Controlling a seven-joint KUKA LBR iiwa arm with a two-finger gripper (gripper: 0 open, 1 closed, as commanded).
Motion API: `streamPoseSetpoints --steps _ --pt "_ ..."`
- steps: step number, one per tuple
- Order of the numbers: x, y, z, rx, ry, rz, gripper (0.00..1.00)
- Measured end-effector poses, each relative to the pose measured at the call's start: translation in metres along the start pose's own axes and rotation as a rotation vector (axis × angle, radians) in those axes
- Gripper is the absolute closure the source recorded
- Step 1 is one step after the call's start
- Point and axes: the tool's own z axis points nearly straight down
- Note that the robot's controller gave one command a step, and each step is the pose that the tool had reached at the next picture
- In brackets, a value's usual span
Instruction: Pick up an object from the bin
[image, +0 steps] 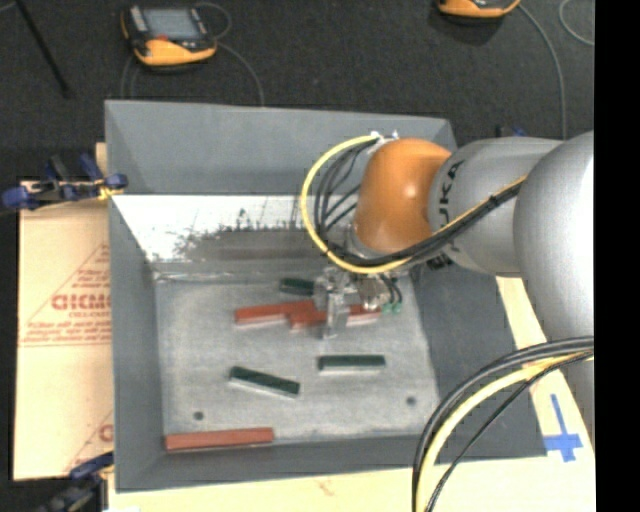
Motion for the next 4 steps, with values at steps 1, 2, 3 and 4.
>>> streamPoseSetpoints --steps 1,2,3,4 --pt "0.013 -0.005 -0.042 0.001 0.013 -0.010 1.00" --pt "0.002 0.004 -0.078 0.001 0.008 -0.002 0.00" --pt "0.002 0.004 -0.078 0.001 0.008 -0.002 0.00" --pt "0.006 0.001 -0.023 0.002 0.002 -0.014 0.00"
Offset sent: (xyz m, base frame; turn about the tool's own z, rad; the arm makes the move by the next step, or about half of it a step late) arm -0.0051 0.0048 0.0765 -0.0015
